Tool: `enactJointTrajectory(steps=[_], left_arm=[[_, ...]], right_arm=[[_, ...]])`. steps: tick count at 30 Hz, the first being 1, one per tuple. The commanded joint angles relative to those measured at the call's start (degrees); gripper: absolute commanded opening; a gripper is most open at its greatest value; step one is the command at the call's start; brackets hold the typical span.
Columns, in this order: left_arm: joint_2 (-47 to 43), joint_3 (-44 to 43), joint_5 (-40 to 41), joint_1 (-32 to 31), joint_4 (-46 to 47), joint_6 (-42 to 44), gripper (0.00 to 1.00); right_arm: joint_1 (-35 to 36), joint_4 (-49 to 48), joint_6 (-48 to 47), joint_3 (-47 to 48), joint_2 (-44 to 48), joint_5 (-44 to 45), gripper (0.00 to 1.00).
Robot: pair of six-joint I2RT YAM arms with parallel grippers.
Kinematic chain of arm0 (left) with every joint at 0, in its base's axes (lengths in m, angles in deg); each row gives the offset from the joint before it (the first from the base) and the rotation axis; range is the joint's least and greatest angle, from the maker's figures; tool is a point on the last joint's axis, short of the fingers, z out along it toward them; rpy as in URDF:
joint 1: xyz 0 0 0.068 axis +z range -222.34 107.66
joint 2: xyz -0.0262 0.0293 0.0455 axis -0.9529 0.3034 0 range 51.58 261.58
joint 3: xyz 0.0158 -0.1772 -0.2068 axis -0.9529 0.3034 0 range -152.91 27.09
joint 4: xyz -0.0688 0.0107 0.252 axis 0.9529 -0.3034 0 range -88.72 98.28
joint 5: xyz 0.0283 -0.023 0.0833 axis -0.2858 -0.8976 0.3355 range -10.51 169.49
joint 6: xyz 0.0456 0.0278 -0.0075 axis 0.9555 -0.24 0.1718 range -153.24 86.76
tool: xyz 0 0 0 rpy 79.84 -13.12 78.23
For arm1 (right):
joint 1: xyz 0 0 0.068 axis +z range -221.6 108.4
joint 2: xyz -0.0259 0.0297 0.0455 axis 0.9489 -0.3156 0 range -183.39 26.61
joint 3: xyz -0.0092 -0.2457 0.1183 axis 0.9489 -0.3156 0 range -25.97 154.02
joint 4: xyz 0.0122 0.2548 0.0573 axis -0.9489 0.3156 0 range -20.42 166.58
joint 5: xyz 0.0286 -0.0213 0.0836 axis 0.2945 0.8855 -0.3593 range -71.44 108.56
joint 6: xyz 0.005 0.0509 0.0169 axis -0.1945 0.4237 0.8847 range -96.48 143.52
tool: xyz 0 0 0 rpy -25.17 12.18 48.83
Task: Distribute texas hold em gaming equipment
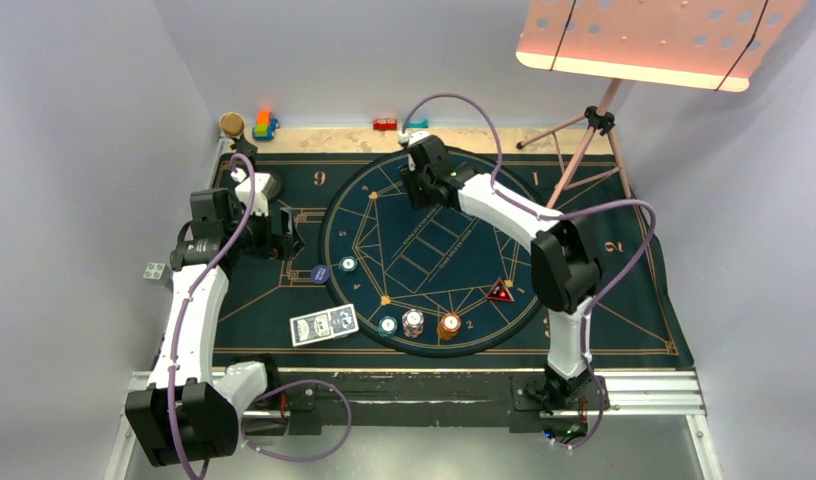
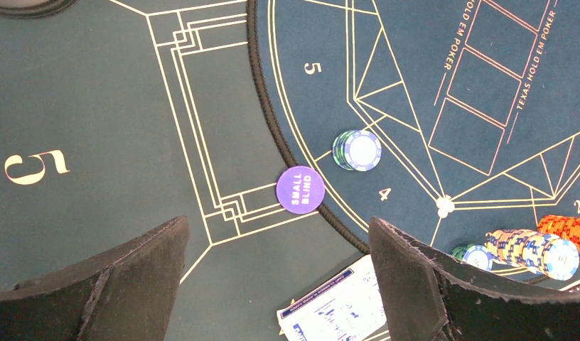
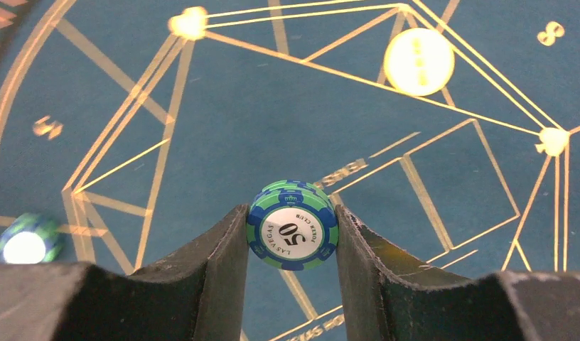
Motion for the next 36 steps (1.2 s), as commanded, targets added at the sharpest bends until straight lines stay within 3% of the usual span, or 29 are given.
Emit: enactJointTrajectory(steps=[1, 7, 23, 26, 30, 36], left_arm=[[-0.5, -0.9, -0.3, 0.5, 1.2, -0.4, 1.00], [-0.3, -0.7, -0.6, 0.5, 1.2, -0.1, 1.00], [0.1, -0.8, -0.9, 0.5, 1.1, -0.1, 1.00], [0.1, -0.9, -0.9, 0.5, 1.1, 0.0, 1.00], [0.0, -0.9, -1.1, 0.5, 1.1, 0.0, 1.00], [-0.1, -0.9, -1.3, 0.5, 1.0, -0.1, 1.00]], right_arm=[[-6.4, 2.8, 5.1, 5.8, -5.4, 4.8, 0.00], [-11.5, 5.5, 7.5, 9.0, -10.8, 6.9, 0.00], [-14.3, 5.5, 6.9, 16.4, -19.7, 7.3, 0.01], [-14.4, 5.9, 6.9, 16.8, -20.1, 6.9, 0.13], [-14.4, 7.2, 6.6, 18.0, -20.8, 6.1, 0.55], [-14.2, 7.0, 6.5, 17.0, -16.8, 6.0, 0.77]])
